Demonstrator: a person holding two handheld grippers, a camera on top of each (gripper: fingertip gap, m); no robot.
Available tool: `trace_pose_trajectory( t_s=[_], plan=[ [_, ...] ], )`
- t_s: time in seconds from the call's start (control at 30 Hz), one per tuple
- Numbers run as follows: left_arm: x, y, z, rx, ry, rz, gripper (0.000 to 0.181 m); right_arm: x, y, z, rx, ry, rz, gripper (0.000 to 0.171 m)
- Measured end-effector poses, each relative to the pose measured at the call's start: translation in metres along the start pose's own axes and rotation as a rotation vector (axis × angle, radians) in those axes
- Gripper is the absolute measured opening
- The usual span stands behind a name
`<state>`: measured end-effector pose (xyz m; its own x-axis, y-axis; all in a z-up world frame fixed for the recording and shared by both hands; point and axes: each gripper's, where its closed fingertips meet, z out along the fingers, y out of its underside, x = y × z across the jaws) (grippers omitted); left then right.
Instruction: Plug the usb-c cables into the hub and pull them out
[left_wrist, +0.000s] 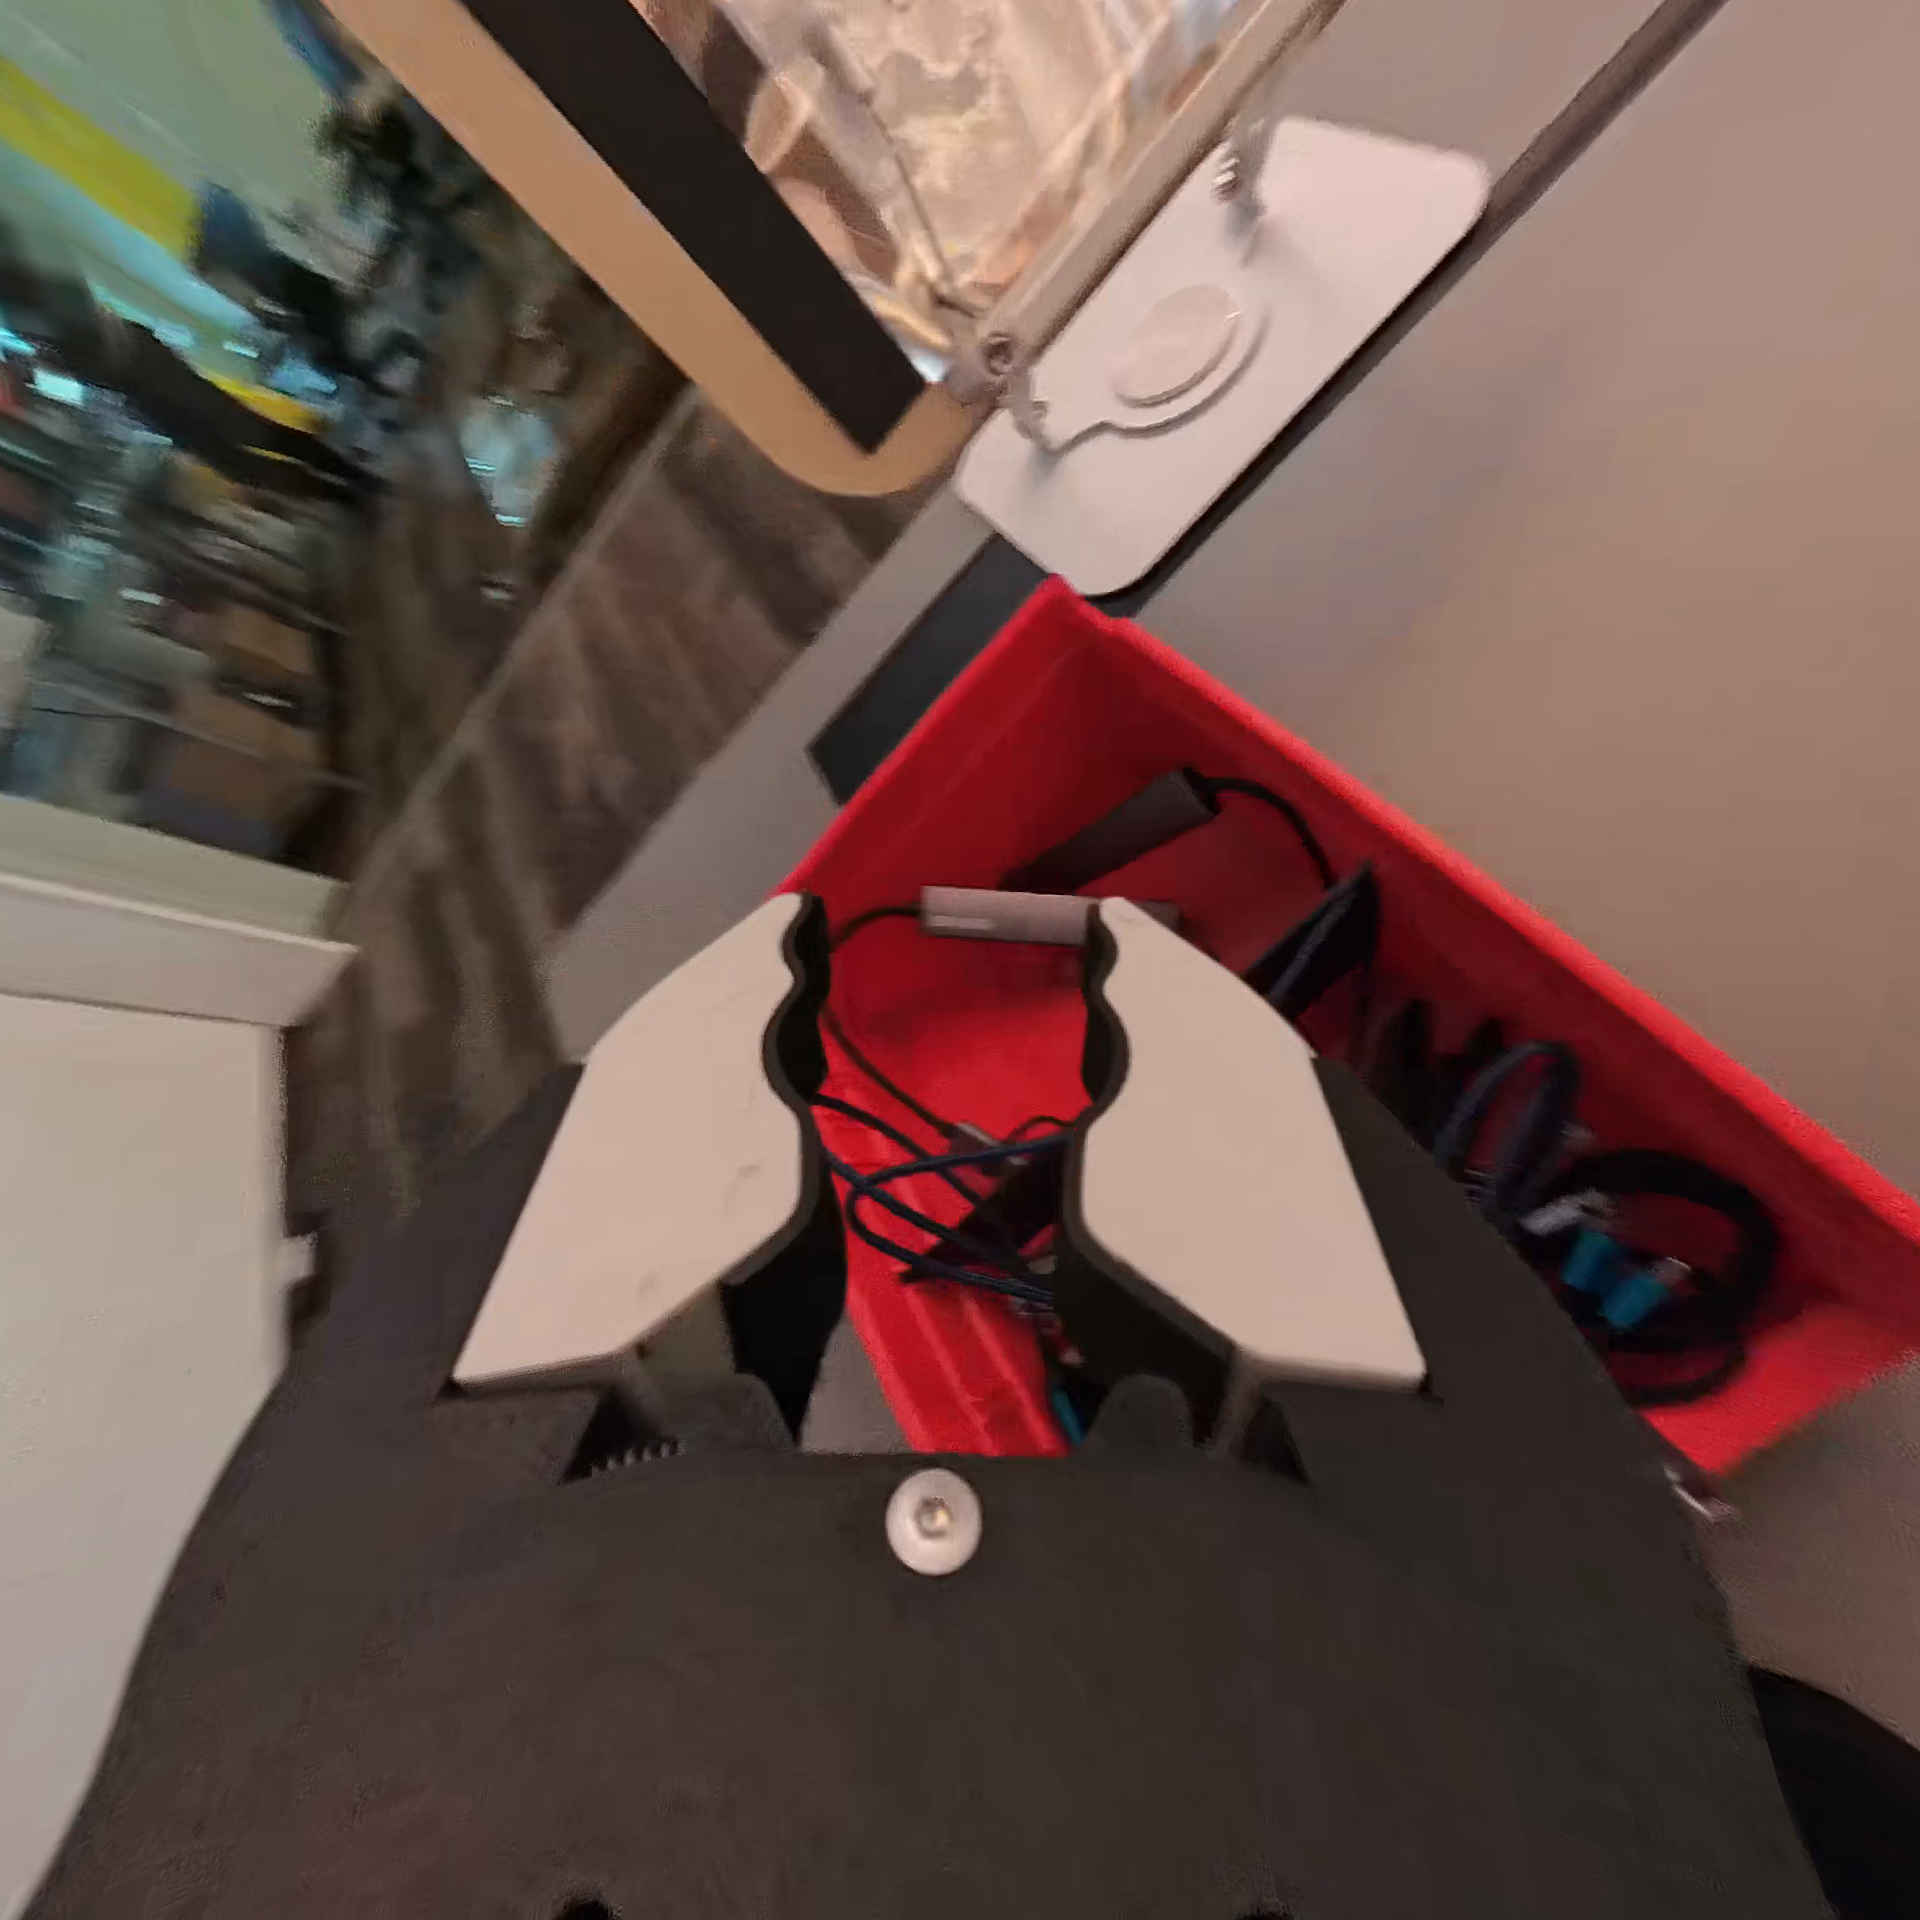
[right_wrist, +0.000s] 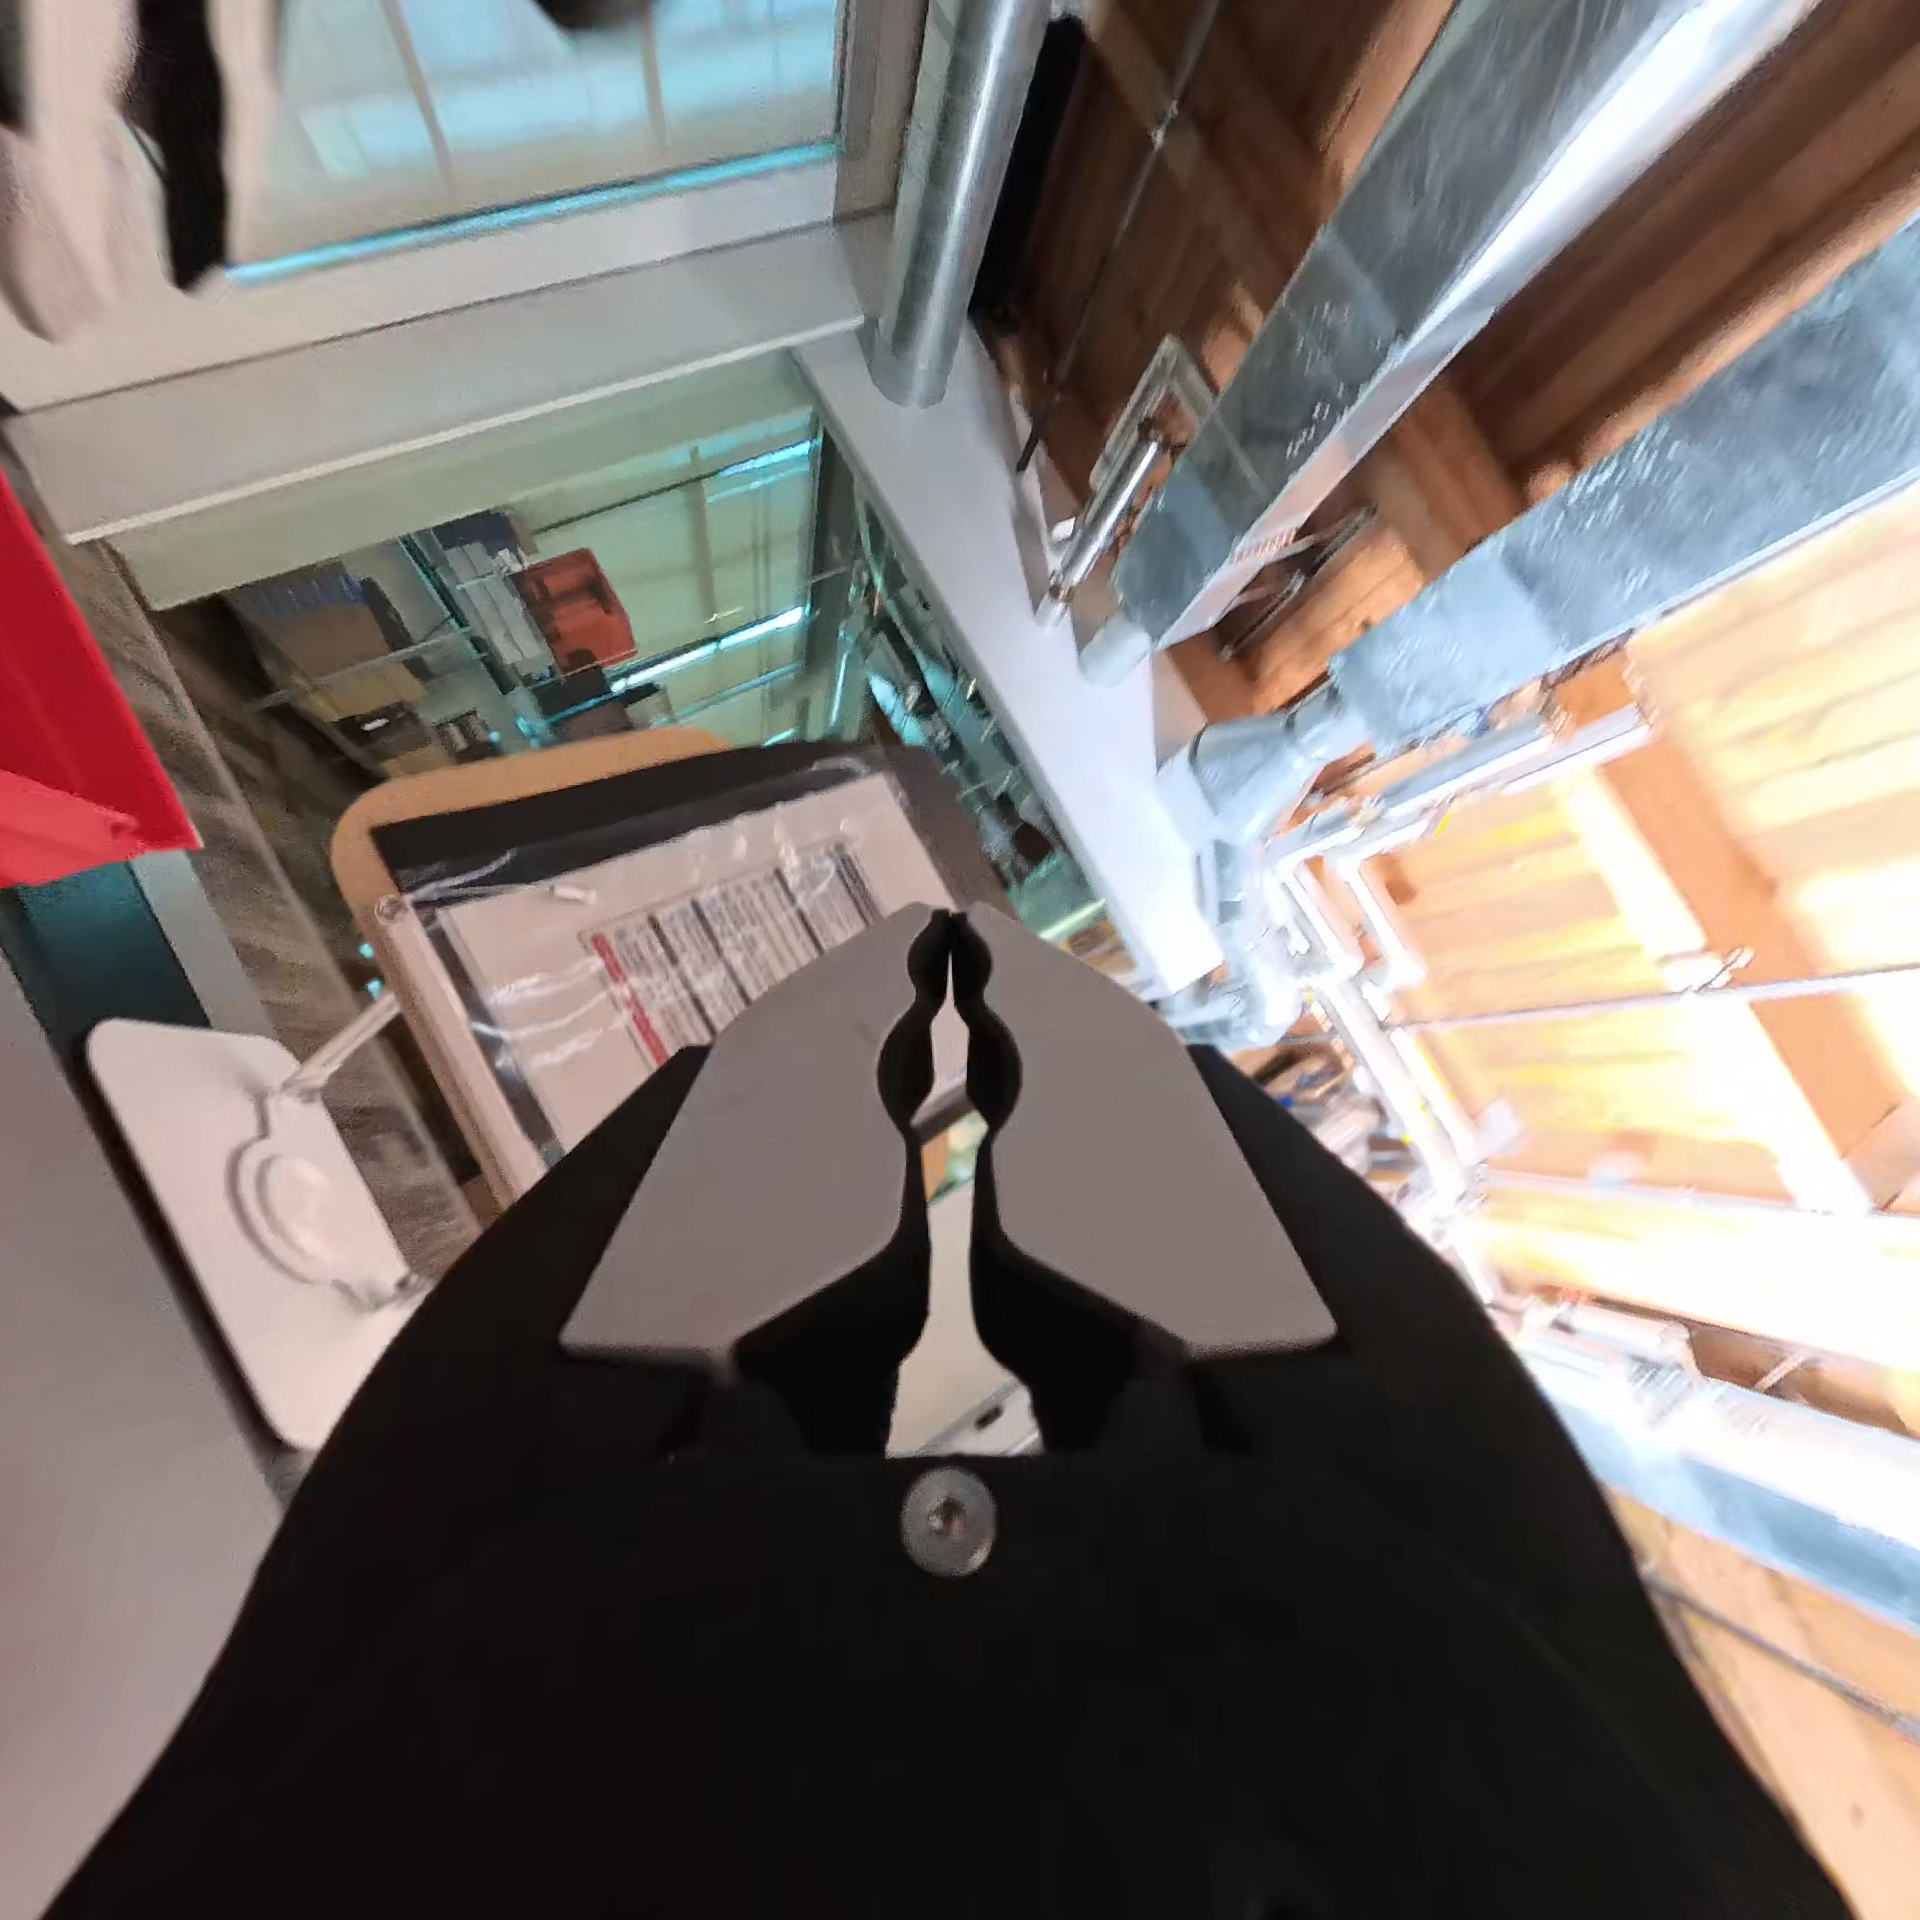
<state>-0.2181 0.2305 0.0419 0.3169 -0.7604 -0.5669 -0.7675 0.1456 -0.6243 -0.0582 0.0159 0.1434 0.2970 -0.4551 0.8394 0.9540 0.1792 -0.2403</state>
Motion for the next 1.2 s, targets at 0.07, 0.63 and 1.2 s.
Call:
trace_pose_trajectory(
  t_s=[0.07,0.63,1.2],
  plan=[
    [0.005,0.008,-0.001,0.013,0.119,-0.089,0.054,0.012,0.019,0.0,-0.06,0.0,0.034,0.0],
    [0.099,0.101,-0.009,-0.531,0.763,-0.109,0.069,0.015,0.084,-0.002,-0.275,-0.11,-0.016,0.001],
    [0.115,0.099,0.011,-0.63,0.805,0.008,0.003,0.012,0.105,-0.004,-0.335,-0.151,-0.033,0.001]
  ],
)
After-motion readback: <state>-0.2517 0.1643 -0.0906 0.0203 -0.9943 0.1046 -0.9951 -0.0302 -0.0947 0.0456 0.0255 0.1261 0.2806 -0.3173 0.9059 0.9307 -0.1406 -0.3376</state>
